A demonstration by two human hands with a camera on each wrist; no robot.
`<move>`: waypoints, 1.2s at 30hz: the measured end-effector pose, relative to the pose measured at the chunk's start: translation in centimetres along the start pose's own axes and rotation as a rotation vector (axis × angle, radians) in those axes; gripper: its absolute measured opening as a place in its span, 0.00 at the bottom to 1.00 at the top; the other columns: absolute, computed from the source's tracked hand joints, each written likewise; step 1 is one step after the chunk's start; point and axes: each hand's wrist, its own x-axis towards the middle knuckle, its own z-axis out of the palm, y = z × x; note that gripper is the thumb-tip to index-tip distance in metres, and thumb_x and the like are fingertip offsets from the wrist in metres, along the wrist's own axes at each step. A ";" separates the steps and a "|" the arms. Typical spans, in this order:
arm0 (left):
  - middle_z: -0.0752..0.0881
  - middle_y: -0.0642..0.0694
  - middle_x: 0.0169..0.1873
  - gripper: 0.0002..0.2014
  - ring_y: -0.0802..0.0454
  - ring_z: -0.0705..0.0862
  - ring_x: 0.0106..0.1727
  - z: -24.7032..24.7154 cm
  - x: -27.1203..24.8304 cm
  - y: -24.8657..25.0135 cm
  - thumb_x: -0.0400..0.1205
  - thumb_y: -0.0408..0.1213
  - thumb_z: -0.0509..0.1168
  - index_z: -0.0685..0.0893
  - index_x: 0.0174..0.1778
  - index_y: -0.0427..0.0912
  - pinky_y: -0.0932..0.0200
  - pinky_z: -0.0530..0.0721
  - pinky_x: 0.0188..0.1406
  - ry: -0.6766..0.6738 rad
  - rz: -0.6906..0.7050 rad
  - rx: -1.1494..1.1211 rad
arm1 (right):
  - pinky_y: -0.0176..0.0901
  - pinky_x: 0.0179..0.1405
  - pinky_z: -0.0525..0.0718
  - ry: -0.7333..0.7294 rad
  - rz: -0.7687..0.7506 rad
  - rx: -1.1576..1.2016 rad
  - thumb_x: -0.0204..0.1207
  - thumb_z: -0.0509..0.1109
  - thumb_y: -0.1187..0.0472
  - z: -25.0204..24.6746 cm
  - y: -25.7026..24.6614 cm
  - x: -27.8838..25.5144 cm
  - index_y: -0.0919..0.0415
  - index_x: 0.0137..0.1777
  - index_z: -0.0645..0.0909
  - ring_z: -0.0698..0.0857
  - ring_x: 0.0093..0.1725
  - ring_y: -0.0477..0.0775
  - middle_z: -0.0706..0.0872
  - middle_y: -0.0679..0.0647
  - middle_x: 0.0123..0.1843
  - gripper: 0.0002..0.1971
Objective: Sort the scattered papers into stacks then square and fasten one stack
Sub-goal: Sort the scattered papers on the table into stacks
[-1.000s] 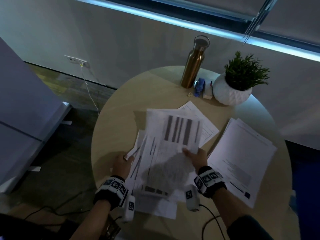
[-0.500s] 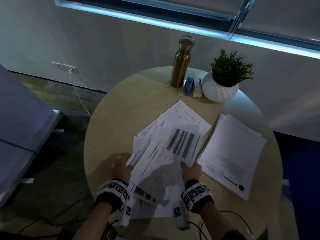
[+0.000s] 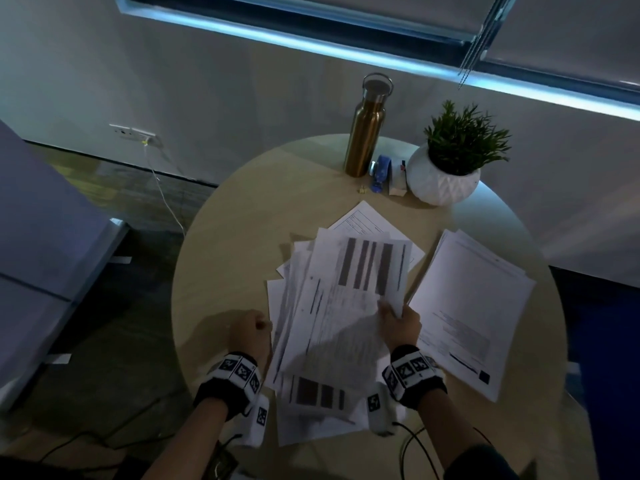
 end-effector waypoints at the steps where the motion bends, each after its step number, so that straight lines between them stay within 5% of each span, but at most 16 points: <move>1: 0.81 0.40 0.36 0.06 0.44 0.81 0.42 0.1 -0.2 0.3 0.80 0.34 0.64 0.79 0.38 0.38 0.50 0.79 0.47 -0.024 -0.004 -0.010 | 0.51 0.43 0.83 -0.050 0.002 -0.064 0.75 0.72 0.56 -0.1 0.0 0.2 0.69 0.45 0.83 0.84 0.43 0.62 0.84 0.64 0.41 0.13; 3: 0.83 0.38 0.37 0.14 0.40 0.83 0.46 0.4 -0.6 1.3 0.81 0.43 0.64 0.81 0.41 0.33 0.51 0.77 0.46 -0.101 -0.036 -0.049 | 0.52 0.47 0.83 -0.136 -0.021 -0.246 0.75 0.71 0.56 0.2 0.3 0.1 0.70 0.51 0.84 0.83 0.49 0.65 0.83 0.65 0.47 0.15; 5: 0.84 0.36 0.54 0.23 0.38 0.81 0.61 0.8 -0.8 2.1 0.80 0.50 0.64 0.80 0.58 0.31 0.54 0.75 0.57 -0.228 -0.134 -0.122 | 0.55 0.58 0.81 -0.208 -0.037 -0.426 0.77 0.68 0.56 0.8 0.7 -0.5 0.67 0.59 0.82 0.78 0.60 0.68 0.76 0.67 0.60 0.16; 8: 0.68 0.34 0.77 0.42 0.37 0.69 0.76 1.7 -0.8 2.2 0.76 0.53 0.67 0.61 0.77 0.29 0.45 0.67 0.77 -0.303 -0.225 -0.098 | 0.54 0.66 0.78 -0.290 -0.032 -0.426 0.78 0.67 0.58 1.5 1.0 -1.5 0.64 0.68 0.75 0.76 0.64 0.67 0.70 0.66 0.68 0.19; 11: 0.63 0.31 0.78 0.34 0.34 0.66 0.77 1.8 -2.2 2.9 0.81 0.34 0.62 0.54 0.79 0.29 0.45 0.66 0.76 -0.157 -0.129 -0.054 | 0.53 0.59 0.82 -0.284 0.005 -0.303 0.73 0.73 0.63 1.2 1.2 -2.0 0.66 0.64 0.71 0.81 0.61 0.65 0.79 0.63 0.63 0.22; 13: 0.61 0.36 0.79 0.34 0.38 0.64 0.79 2.0 -3.0 2.9 0.82 0.28 0.60 0.49 0.81 0.34 0.50 0.64 0.75 -0.171 -0.031 -0.263 | 0.48 0.53 0.81 -0.261 0.050 -0.183 0.70 0.76 0.65 0.6 1.2 -2.1 0.66 0.64 0.68 0.81 0.61 0.64 0.79 0.57 0.56 0.25; 16: 0.68 0.42 0.75 0.34 0.43 0.73 0.73 1.8 -3.6 2.6 0.82 0.33 0.63 0.52 0.80 0.41 0.52 0.72 0.69 -0.190 -0.005 -0.606 | 0.53 0.55 0.85 -0.217 0.028 -0.127 0.69 0.77 0.62 0.2 1.5 -1.3 0.67 0.60 0.78 0.84 0.57 0.64 0.83 0.56 0.52 0.21; 18: 0.79 0.46 0.58 0.23 0.44 0.78 0.61 1.2 -3.3 2.6 0.82 0.36 0.64 0.65 0.71 0.35 0.59 0.77 0.56 -0.064 0.009 -0.587 | 0.61 0.53 0.88 -0.141 0.073 0.019 0.68 0.78 0.61 0.1 0.9 -0.6 0.67 0.53 0.84 0.87 0.50 0.65 0.89 0.62 0.50 0.15; 20: 0.80 0.45 0.50 0.16 0.44 0.79 0.55 0.6 -3.0 2.3 0.82 0.36 0.63 0.71 0.62 0.33 0.60 0.76 0.47 0.028 0.047 -0.521 | 0.58 0.54 0.87 -0.039 0.125 0.154 0.69 0.77 0.59 0.3 -0.4 0.4 0.68 0.53 0.85 0.87 0.50 0.65 0.89 0.66 0.53 0.16; 22: 0.78 0.41 0.60 0.20 0.42 0.78 0.62 0.1 -2.2 1.9 0.80 0.37 0.65 0.71 0.66 0.35 0.52 0.76 0.56 0.031 0.045 -0.369 | 0.51 0.56 0.84 0.041 0.172 0.197 0.72 0.75 0.58 0.9 -1.9 1.8 0.71 0.59 0.82 0.85 0.57 0.67 0.86 0.67 0.58 0.20; 25: 0.60 0.38 0.77 0.32 0.38 0.61 0.78 0.0 -1.4 0.4 0.78 0.40 0.66 0.62 0.76 0.40 0.45 0.64 0.73 -0.019 -0.017 0.232 | 0.54 0.69 0.75 0.047 0.296 0.052 0.78 0.67 0.53 2.1 -4.1 3.3 0.71 0.69 0.73 0.76 0.69 0.67 0.77 0.68 0.71 0.27; 28: 0.43 0.40 0.82 0.37 0.38 0.44 0.83 0.7 -1.3 -0.9 0.81 0.44 0.61 0.47 0.81 0.44 0.42 0.56 0.79 -0.108 -0.002 0.478 | 0.55 0.74 0.68 0.045 0.322 -0.025 0.81 0.58 0.52 2.8 -5.0 3.7 0.66 0.73 0.68 0.69 0.74 0.66 0.70 0.66 0.75 0.25; 31: 0.41 0.44 0.83 0.47 0.37 0.39 0.83 1.2 -0.6 -1.6 0.73 0.51 0.68 0.45 0.81 0.47 0.36 0.57 0.78 -0.147 -0.031 0.501 | 0.49 0.66 0.76 0.073 0.243 0.050 0.81 0.54 0.54 4.0 -5.6 4.9 0.57 0.65 0.74 0.76 0.64 0.60 0.77 0.57 0.68 0.16; 33: 0.39 0.45 0.83 0.49 0.37 0.38 0.83 1.3 -0.2 -1.9 0.73 0.52 0.69 0.42 0.81 0.46 0.36 0.58 0.77 -0.179 -0.042 0.511 | 0.37 0.50 0.79 0.042 0.245 0.011 0.79 0.57 0.53 4.8 -6.2 5.3 0.57 0.65 0.74 0.79 0.58 0.54 0.77 0.57 0.67 0.17; 36: 0.36 0.44 0.82 0.52 0.37 0.36 0.83 1.5 0.1 -2.2 0.74 0.54 0.67 0.37 0.81 0.44 0.38 0.58 0.78 -0.211 -0.050 0.532 | 0.27 0.32 0.66 -0.019 0.205 -0.036 0.81 0.60 0.58 5.6 -6.2 6.1 0.63 0.72 0.67 0.70 0.37 0.39 0.75 0.61 0.71 0.21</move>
